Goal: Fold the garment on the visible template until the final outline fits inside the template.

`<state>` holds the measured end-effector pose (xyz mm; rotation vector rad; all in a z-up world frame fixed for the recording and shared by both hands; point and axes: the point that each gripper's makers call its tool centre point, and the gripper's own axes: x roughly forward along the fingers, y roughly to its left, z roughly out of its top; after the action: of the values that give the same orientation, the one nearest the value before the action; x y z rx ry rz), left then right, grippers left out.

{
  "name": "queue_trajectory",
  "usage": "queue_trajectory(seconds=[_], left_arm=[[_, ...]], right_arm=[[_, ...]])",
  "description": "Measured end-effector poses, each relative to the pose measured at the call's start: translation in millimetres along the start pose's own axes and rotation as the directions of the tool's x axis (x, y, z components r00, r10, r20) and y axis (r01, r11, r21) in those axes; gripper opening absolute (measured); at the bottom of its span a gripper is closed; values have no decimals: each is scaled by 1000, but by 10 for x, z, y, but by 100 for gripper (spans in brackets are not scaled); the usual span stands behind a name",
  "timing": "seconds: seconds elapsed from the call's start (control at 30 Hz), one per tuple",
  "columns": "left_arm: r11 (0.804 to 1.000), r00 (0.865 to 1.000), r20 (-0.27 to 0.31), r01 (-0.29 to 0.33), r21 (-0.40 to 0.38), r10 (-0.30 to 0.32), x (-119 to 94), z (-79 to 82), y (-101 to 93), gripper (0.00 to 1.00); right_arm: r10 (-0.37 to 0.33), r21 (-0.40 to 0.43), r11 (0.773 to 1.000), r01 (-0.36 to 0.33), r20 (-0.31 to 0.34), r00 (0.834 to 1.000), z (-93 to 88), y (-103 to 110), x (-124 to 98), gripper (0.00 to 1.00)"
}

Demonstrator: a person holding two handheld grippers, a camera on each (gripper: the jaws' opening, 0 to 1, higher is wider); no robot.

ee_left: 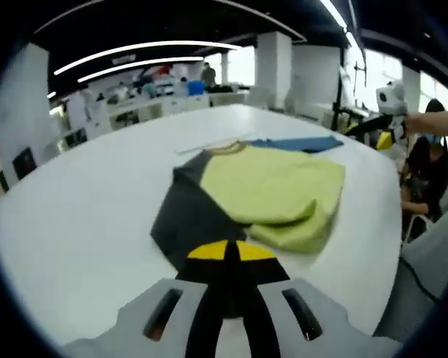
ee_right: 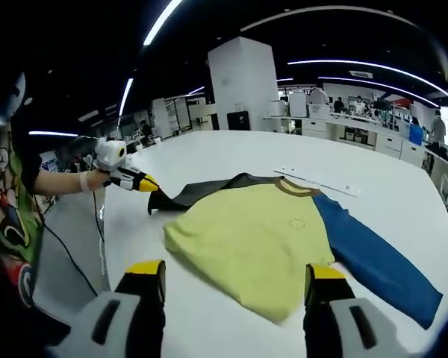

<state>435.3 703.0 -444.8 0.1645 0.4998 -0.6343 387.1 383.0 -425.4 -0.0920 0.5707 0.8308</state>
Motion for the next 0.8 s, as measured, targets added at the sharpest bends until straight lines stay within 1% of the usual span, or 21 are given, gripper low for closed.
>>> queue_trajectory(seconds=[0.03,0.1,0.13,0.17,0.2,0.23,0.27,0.3,0.33,0.4,0.43,0.47,0.5,0.57,0.6,0.63,0.67,0.77,0.8], left_arm=[[1000,1000,20,-19,-23,19,-29,64,101,0],[999,999,33,-34,-36,35,-71,126,224,0],[997,997,44,-59,-44,61,-104,174,321,0],[996,996,54,-67,-51,69,-125,205,380,0],[993,993,66,-89,-78,95,-159,244,474,0],[990,991,72,-102,-95,109,-180,261,538,0],[986,988,88,-116,-121,127,-201,291,646,0],[982,986,91,-128,-137,141,-215,292,716,0],[976,982,94,-147,-162,163,-226,285,835,0],[970,978,98,-168,-175,186,-245,280,960,0],[960,973,95,-189,-207,212,-261,261,1053,0],[957,970,100,-195,-215,220,-263,259,1114,0],[944,965,106,-208,-255,241,-279,255,1200,0],[943,962,107,-218,-252,251,-278,242,1307,0],[937,960,101,-229,-262,263,-270,229,1365,0],[936,958,96,-237,-258,270,-260,221,1419,0],[936,958,97,-238,-259,270,-255,223,1433,0],[926,954,94,-247,-287,284,-213,201,1564,0],[923,954,92,-250,-292,287,-182,187,1636,0]], right_arm=[[0,0,1000,0,-2,1000,-4,-4,2,76],[2,-1,1000,-2,-6,1000,-14,-9,10,76],[1,-2,1000,-1,-9,1000,-20,-14,14,77],[-1,-1,1000,1,-12,1000,-32,-25,22,77],[-1,1,1000,1,-13,1000,-38,-30,26,78],[-1,6,1000,1,-17,1000,-51,-35,34,78],[-1,6,1000,1,-18,1000,-59,-35,40,78],[1,7,1000,-1,-23,1000,-78,-35,53,78],[2,10,1000,-1,-29,1000,-97,-38,63,78],[4,12,1000,-3,-35,999,-125,-39,80,78],[4,18,1000,-4,-37,999,-139,-39,91,78],[6,21,1000,-5,-38,999,-148,-39,98,78],[7,24,1000,-6,-39,999,-156,-39,106,78],[8,28,1000,-7,-41,999,-171,-42,121,78],[10,32,999,-9,-44,999,-183,-43,130,78],[12,34,999,-10,-46,999,-188,-43,135,78],[14,35,999,-12,-46,999,-195,-44,145,78],[15,38,999,-13,-56,998,-216,-69,170,78],[16,41,999,-14,-53,998,-212,-76,178,78]])
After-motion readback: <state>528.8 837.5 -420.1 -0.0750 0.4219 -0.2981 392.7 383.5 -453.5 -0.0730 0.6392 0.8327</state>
